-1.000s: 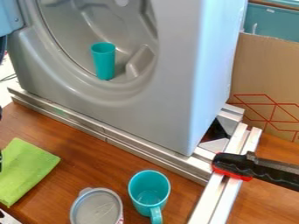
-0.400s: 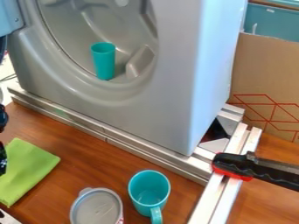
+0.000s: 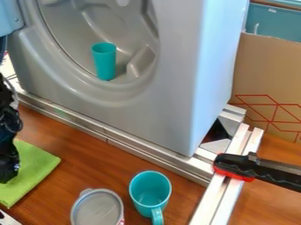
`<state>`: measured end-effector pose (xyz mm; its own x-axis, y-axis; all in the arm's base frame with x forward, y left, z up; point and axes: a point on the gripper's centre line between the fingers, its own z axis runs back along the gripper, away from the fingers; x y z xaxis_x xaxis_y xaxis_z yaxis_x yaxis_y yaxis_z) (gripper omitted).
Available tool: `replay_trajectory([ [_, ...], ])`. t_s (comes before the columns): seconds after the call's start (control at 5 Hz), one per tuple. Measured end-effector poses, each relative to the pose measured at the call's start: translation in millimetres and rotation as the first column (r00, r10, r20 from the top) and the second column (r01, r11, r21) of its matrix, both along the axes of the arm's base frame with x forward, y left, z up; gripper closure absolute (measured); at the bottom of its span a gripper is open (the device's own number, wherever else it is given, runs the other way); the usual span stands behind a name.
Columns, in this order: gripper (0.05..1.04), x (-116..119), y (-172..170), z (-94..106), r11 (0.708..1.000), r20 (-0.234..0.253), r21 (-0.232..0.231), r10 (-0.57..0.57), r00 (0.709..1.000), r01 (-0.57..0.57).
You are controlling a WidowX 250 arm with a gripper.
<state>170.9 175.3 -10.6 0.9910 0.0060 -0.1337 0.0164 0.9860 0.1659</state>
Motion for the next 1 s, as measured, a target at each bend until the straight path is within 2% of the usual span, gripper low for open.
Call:
replay_trajectory([
  [0.2,0.083,3.9,-4.8,-4.8,1.0,0.05,-0.009,-0.005,0.999,0.005],
  [0.6,0.083,3.6,-12.1,-10.2,0.997,0.089,-0.024,0.07,0.994,-0.068],
  [0.8,0.083,9.5,-12.8,-14.7,0.992,0.08,-0.063,0.117,0.99,-0.112],
  [1.0,0.083,26.0,-2.3,-17.6,0.993,0.074,-0.08,0.088,0.993,-0.082],
])
